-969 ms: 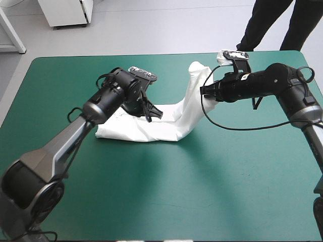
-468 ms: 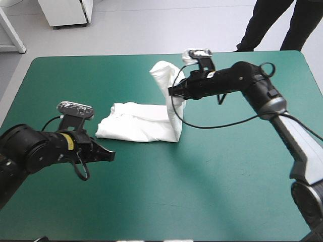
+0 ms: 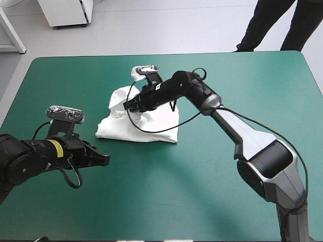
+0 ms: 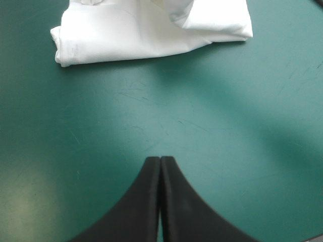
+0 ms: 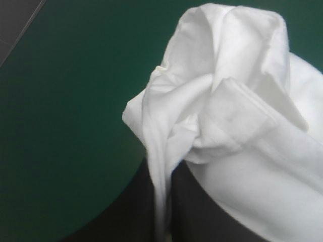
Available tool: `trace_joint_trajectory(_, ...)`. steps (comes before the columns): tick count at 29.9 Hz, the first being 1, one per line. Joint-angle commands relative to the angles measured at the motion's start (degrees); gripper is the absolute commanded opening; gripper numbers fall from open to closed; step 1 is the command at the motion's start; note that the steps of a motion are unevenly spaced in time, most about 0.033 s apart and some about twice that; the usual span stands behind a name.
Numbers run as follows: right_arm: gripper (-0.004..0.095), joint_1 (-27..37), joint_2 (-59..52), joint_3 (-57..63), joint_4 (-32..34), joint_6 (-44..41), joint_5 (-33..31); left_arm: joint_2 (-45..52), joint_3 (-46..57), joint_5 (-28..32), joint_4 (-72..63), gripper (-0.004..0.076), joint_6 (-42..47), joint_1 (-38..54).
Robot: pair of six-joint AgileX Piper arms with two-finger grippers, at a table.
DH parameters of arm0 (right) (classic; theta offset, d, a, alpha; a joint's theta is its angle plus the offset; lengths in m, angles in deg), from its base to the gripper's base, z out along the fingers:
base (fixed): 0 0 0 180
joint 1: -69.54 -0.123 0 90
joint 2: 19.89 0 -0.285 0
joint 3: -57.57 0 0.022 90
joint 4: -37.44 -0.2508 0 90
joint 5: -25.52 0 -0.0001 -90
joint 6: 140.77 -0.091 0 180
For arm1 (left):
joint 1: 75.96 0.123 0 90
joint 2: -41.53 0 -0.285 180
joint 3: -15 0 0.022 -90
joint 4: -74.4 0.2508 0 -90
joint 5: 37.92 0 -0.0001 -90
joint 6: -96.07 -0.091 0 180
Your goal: Fold the cloth
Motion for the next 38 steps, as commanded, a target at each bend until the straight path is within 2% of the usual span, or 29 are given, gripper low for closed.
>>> trace_joint_trajectory(1,-0.0007,-2.10,-0.56,-2.39,-2.12,-0.76,2.60,0.58,-1.49,-1.61,-0.57,-0.0022,0.57,-0.04)
trace_joint_trajectory(6,-0.0006,-4.47,4.26,-2.39,-4.47,-0.33,4.77,0.58,-1.49,-1.61,-0.70,-0.0022,0.57,-0.04)
trace_joint_trajectory(9,0.0029,-5.30,6.65,-3.11,-9.47,3.91,3.92,0.58,-1.49,-1.61,-0.84,-0.0022,0.57,-0.04)
trace_joint_trajectory(11,0.0123,-5.41,7.35,-3.71,-13.06,5.40,3.47,0.58,-1.49,-1.61,-0.94,-0.0022,0.57,-0.04)
trace_joint_trajectory(13,0.0271,-5.41,7.36,-4.68,-15.16,6.24,3.66,0.58,-1.49,-1.61,-0.94,-0.0022,0.57,-0.04)
trace_joint_trajectory(15,0.0436,-5.41,7.36,-6.58,-15.36,5.98,3.07,0.58,-1.49,-1.61,-0.94,-0.0022,0.57,-0.04)
trace_joint_trajectory(17,0.0526,-5.30,7.36,-8.80,-14.63,4.99,2.16,0.58,-1.49,-1.61,-1.07,-0.0022,0.57,-0.04)
trace_joint_trajectory(19,0.0523,-5.30,7.36,-11.50,-11.19,2.88,0.59,0.58,-1.49,-1.61,-1.18,-0.0022,0.57,-0.04)
trace_joint_trajectory(25,0.0509,-5.08,7.36,-20.07,4.98,-8.00,-7.65,0.58,-1.49,-1.50,-3.44,-0.0022,0.57,-0.04)
trace_joint_trajectory(33,0.0510,-0.54,7.25,-21.28,9.65,-12.68,-21.49,0.58,-1.49,-1.50,-3.44,-0.0022,0.57,-0.04)
trace_joint_trajectory(38,0.0510,2.59,4.15,-19.39,14.37,-13.13,-21.49,0.58,-1.49,-1.50,-3.48,-0.0022,0.57,-0.04)
